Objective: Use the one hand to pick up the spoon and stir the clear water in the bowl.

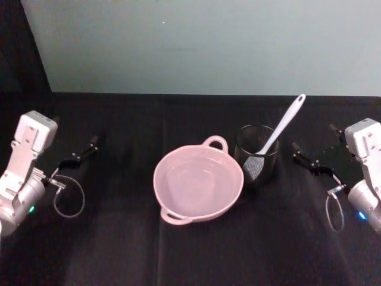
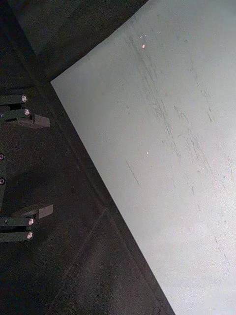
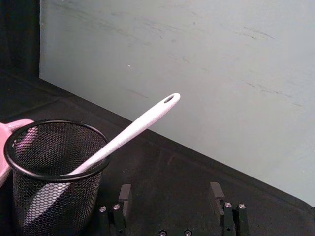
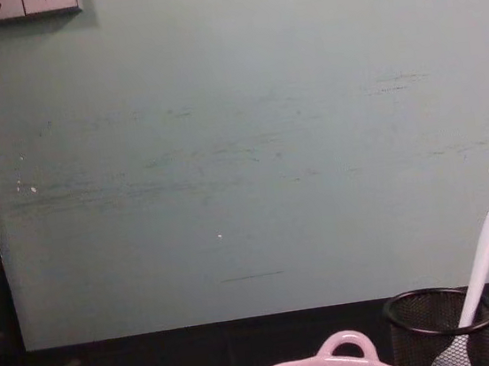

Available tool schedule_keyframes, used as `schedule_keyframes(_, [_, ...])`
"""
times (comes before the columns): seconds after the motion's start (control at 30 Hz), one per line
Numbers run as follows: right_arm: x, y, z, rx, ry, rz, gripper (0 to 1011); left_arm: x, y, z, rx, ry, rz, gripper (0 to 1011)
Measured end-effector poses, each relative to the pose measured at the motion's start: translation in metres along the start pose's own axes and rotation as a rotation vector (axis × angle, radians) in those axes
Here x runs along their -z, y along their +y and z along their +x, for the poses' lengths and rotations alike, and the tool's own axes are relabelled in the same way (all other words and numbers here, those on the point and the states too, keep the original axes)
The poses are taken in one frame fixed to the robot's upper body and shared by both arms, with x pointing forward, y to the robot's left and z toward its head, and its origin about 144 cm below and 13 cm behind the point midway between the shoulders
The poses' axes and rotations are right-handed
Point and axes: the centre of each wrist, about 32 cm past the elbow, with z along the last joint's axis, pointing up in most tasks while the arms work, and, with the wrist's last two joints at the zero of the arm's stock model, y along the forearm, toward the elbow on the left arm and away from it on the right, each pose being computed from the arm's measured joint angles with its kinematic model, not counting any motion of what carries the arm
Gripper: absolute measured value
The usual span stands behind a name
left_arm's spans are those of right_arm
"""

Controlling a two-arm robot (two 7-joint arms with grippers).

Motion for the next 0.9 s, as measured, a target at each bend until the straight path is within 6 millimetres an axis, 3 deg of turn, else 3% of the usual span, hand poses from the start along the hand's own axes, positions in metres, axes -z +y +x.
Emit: schedule_keyframes(0.9, [0.0, 0.0, 0.0, 0.0, 0.0, 0.0, 1003, 0.0, 0.0, 0.0, 0.0, 0.0, 0.0, 1011])
